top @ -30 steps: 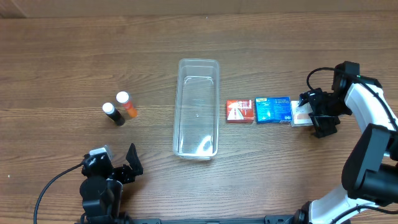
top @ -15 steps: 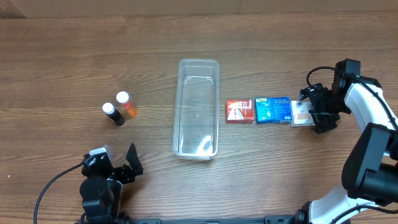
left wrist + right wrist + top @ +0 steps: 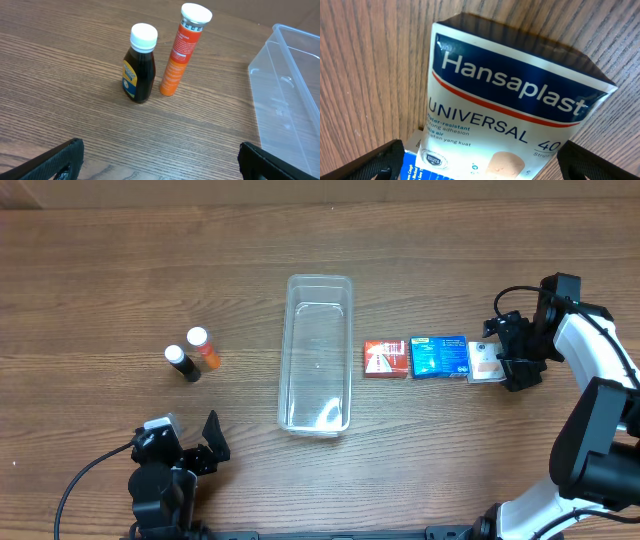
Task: Pack container
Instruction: 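Move the right gripper to the white Hansaplast box and grasp it, then lift the Hansaplast box and carry it over the clear container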
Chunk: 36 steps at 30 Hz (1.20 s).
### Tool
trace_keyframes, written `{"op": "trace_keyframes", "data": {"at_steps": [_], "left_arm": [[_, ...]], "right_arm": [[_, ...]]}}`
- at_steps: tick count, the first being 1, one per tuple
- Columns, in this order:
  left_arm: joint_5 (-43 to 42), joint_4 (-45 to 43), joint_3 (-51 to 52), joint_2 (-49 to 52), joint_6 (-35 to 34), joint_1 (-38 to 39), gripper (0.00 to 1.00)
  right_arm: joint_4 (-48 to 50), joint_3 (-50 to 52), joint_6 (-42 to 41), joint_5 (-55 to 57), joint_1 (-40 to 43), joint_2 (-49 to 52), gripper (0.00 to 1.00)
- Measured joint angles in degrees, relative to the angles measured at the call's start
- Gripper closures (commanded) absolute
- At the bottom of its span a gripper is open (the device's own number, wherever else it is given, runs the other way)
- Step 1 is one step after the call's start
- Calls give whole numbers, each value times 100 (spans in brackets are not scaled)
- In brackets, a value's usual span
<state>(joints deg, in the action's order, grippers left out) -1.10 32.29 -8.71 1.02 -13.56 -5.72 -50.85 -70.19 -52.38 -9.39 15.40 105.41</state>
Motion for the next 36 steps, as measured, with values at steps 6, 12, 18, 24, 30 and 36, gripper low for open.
{"op": "trace_keyframes", "data": {"at_steps": [6,12,18,24,30,36], "left_arm": [[0,0,0,0,0,0,0],[0,0,0,0,0,0,0],[0,0,0,0,2,0,0],[0,0,0,0,0,0,0],[0,-2,0,0,2,0,0],[0,0,0,0,2,0,0]], "right_arm": [[-37,0,-81,74,0,238,1],[-199,0,-127,221,0,286,14],[-275,0,-48,487,0,289,26],[-417,-59,372,555,0,286,39],[-1029,-498,802,605,-17,234,43],[-1381,-1283,1572,846,-603,-616,44]]}}
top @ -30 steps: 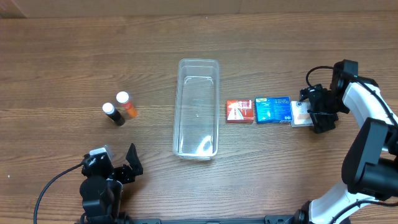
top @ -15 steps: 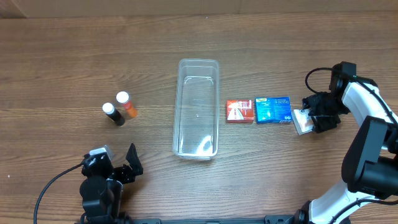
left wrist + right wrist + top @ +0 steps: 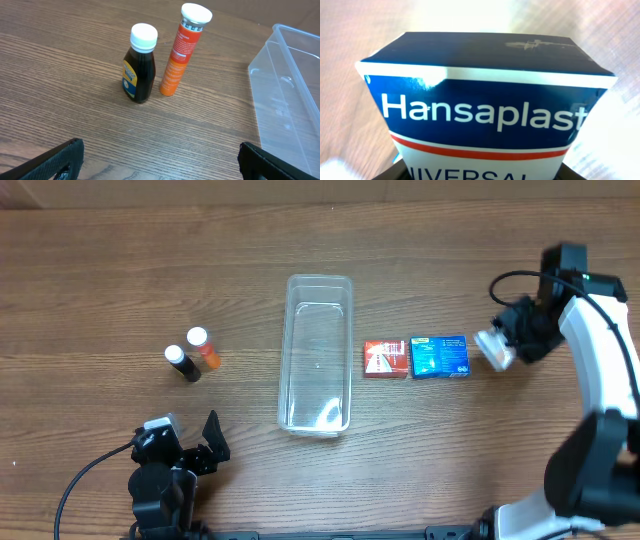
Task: Pack container
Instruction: 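Lift the Hansaplast box and carry it over the clear container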
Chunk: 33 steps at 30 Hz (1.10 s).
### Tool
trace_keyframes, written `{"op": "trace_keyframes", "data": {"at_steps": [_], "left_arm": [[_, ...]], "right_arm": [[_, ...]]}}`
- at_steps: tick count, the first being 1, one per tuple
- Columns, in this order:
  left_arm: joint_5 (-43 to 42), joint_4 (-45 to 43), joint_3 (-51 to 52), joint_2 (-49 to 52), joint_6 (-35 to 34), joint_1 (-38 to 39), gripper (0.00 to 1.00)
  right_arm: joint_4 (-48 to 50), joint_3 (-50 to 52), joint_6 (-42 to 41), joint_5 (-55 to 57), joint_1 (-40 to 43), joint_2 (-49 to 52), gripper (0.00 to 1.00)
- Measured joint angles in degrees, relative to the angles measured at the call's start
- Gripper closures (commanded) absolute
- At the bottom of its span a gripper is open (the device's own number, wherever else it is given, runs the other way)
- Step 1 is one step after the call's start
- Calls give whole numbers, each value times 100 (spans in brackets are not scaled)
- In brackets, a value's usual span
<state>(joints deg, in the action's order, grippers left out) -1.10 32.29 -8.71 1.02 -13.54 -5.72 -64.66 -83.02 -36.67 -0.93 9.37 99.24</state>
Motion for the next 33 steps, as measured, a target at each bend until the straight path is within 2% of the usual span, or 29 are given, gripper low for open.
{"op": "trace_keyframes", "data": {"at_steps": [7,12,16,18,23,26,33], "left_arm": [[0,0,0,0,-2,0,0],[0,0,0,0,-2,0,0],[0,0,0,0,0,0,0],[0,0,0,0,-2,0,0],[0,0,0,0,0,0,0],[0,0,0,0,0,0,0],[0,0,0,0,-2,0,0]], "right_arm": [[295,-516,1805,46,-1862,-1034,45],[337,-516,3777,28,-3261,-1003,44],[721,-516,5145,74,-4037,-970,44],[846,-516,5807,68,-4400,-949,36],[1320,-516,6940,26,-4642,-826,32],[1523,-516,7471,22,-4634,-595,36],[1886,-516,8505,2,-4621,293,39]]}}
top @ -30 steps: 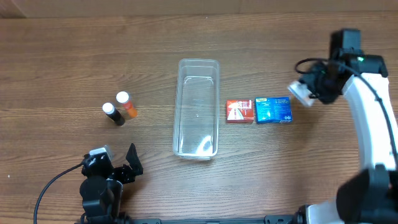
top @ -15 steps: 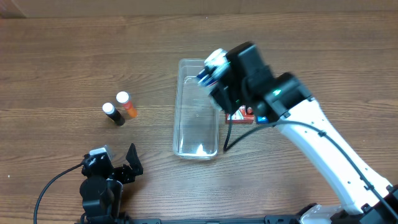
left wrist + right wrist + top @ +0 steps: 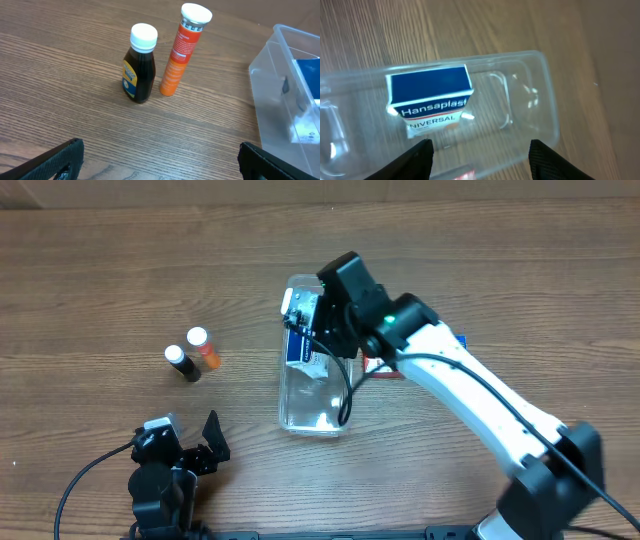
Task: Pack container
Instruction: 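Lift the Hansaplast box and carry it over the clear container, then lower the Hansaplast box into the container and release it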
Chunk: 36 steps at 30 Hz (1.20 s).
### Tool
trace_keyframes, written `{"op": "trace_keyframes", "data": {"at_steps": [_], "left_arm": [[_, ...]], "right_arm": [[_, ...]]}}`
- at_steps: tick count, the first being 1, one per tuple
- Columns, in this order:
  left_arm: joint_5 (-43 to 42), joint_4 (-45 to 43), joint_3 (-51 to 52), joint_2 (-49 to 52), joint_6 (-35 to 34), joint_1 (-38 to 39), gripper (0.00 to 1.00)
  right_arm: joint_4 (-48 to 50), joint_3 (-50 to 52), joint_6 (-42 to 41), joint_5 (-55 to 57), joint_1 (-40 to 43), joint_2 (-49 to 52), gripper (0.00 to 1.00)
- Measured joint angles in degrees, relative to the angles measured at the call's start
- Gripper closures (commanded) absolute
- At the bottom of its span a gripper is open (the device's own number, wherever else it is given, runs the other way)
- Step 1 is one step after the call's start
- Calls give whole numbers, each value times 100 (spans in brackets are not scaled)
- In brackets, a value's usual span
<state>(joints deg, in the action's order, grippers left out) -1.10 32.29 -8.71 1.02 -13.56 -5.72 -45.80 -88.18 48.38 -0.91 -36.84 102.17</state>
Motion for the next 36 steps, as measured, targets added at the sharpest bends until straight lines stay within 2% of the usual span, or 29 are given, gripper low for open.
{"op": "trace_keyframes", "data": {"at_steps": [9,11,15,28,36], "left_arm": [[0,0,0,0,0,0,0],[0,0,0,0,0,0,0],[0,0,0,0,2,0,0],[0,0,0,0,0,0,0],[0,0,0,0,2,0,0]], "right_arm": [[105,0,289,284,-2,452,39],[-92,0,267,280,-22,452,25],[-289,0,81,79,-142,452,14],[-190,0,-13,-1274,-68,485,12],[48,0,-15,-1394,87,968,8]]}}
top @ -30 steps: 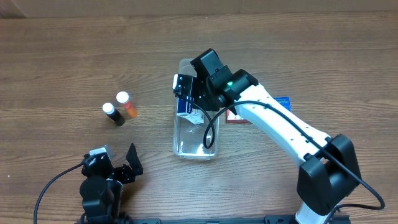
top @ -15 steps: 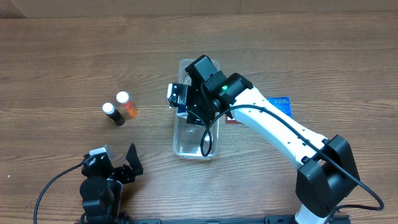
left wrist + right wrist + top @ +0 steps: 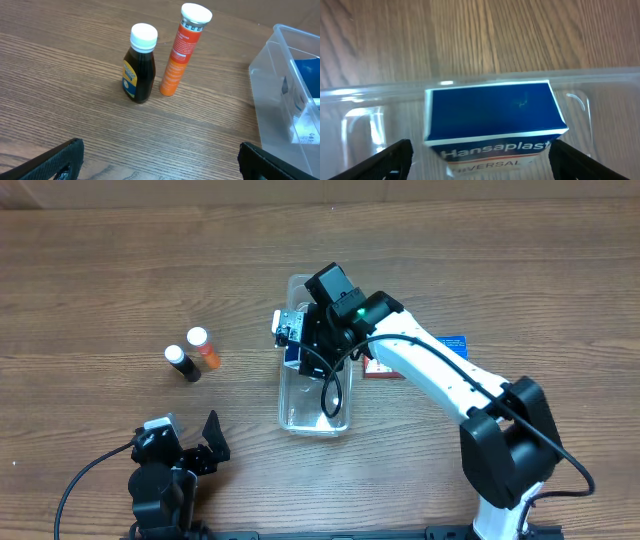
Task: Pack container
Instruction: 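Lower the Hansaplast box into the container and release it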
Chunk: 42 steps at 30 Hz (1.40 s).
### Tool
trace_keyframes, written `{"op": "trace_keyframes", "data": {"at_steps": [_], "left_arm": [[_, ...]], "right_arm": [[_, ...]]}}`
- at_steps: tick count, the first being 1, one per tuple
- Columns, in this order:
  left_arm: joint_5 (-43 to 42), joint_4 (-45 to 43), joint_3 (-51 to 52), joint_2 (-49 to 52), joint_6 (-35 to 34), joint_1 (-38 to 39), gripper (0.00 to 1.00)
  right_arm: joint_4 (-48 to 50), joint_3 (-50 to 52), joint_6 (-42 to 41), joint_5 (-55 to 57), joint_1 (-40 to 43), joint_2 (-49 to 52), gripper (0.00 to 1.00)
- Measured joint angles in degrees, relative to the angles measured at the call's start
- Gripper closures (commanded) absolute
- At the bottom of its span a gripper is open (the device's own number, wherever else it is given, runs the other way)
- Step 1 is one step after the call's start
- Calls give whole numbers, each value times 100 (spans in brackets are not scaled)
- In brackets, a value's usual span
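Observation:
The clear plastic container (image 3: 318, 420) lies at the table's middle. A blue and white Hansaplast box (image 3: 291, 343) stands inside it against the left wall, also seen in the right wrist view (image 3: 492, 115) and the left wrist view (image 3: 306, 75). My right gripper (image 3: 300, 330) hovers open just above that box (image 3: 480, 167), fingers wide on either side, not touching it. A red box (image 3: 376, 369) and a blue box (image 3: 453, 342) lie right of the container, partly under my right arm. My left gripper (image 3: 160, 167) rests open at the front left.
A dark syrup bottle (image 3: 139, 65) with a white cap and an orange tube (image 3: 181, 50) stand upright together left of the container (image 3: 280, 100). My right arm stretches across the table from the right edge.
My right gripper has turned and come closer to the Hansaplast box in the container, still open. The box sits nearer the left wall. The left arm has not moved.
My right gripper was open around the Hansaplast box at the right end of the row of boxes. Then it held the box lifted off the table. Later the box stood inside the container with the gripper open above it, as now.

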<state>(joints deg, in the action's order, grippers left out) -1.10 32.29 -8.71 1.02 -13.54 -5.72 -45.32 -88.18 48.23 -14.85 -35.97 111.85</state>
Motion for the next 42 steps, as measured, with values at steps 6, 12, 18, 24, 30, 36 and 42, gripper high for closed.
{"op": "trace_keyframes", "data": {"at_steps": [6,12,18,24,30,36,42], "left_arm": [[0,0,0,0,-2,0,0],[0,0,0,0,-2,0,0],[0,0,0,0,-2,0,0],[0,0,0,0,-2,0,0],[0,0,0,0,-2,0,0],[0,0,0,0,-2,0,0],[0,0,0,0,-2,0,0]], "right_arm": [[94,0,-20,-24,35,50,8],[170,0,-17,-162,35,225,15],[208,0,-72,-7,35,404,29],[170,0,-260,984,33,404,24],[144,0,-133,1781,28,404,22],[334,0,225,1884,24,404,22],[437,0,564,1777,-9,404,20]]}}
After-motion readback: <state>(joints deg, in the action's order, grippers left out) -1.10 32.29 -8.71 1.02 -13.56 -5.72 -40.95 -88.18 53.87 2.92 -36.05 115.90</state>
